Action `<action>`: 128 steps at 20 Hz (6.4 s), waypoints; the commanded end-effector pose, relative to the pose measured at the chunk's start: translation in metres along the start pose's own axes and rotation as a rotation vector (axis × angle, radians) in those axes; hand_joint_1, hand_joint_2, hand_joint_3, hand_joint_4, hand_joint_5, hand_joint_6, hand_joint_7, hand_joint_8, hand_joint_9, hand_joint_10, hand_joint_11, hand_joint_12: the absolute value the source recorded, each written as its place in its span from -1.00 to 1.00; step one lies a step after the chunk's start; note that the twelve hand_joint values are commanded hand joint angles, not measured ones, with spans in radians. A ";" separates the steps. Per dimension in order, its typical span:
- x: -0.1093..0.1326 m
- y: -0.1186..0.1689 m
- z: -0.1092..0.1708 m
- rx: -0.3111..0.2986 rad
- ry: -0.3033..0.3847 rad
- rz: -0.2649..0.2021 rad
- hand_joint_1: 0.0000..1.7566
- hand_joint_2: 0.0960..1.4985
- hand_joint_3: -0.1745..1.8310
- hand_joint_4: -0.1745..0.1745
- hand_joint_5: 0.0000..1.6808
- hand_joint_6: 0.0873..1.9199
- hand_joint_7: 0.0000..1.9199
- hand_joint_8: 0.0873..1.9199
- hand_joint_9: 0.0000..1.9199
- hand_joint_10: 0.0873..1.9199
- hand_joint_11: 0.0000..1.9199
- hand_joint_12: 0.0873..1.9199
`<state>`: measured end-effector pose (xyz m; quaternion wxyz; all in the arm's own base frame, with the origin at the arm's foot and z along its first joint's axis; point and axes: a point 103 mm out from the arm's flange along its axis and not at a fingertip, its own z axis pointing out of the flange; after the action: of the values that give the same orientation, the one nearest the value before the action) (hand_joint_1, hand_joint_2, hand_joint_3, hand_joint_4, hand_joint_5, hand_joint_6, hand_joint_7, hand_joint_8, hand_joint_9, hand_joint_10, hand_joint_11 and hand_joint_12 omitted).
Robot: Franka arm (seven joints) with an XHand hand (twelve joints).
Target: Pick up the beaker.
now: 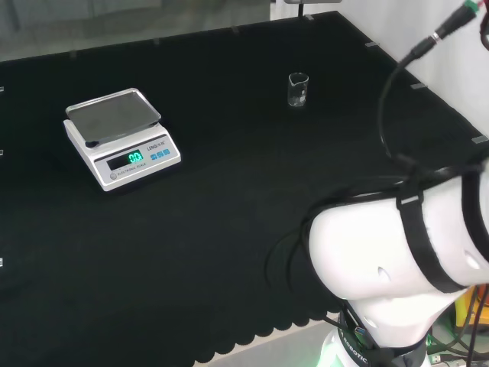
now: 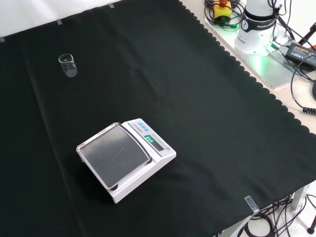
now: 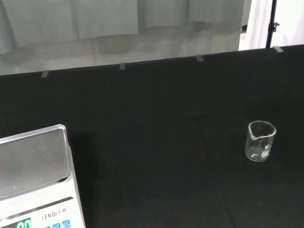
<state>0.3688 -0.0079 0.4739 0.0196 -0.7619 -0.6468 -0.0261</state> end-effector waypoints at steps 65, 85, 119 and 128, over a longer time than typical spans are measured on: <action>-0.188 0.261 0.351 0.490 0.054 0.161 -0.94 0.26 -0.66 -0.39 -0.93 -1.00 -1.00 -0.74 -1.00 -0.55 -1.00 0.35; -0.201 0.282 0.370 0.499 0.101 0.186 -0.94 0.27 -0.67 -0.39 -0.93 -1.00 -1.00 -0.66 -1.00 -0.52 -1.00 0.40; -0.160 0.287 0.357 0.117 -0.179 0.112 0.21 -0.02 -0.39 0.58 0.45 -0.35 0.62 -0.33 0.89 -0.57 0.51 -0.16; -0.129 0.249 0.197 -0.017 -0.092 0.000 0.37 -0.34 -0.03 -0.99 0.61 -0.44 0.81 -0.54 1.00 -0.68 0.70 -0.30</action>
<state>0.6326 -0.1941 0.1499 0.0126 -0.7941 -0.6062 0.0433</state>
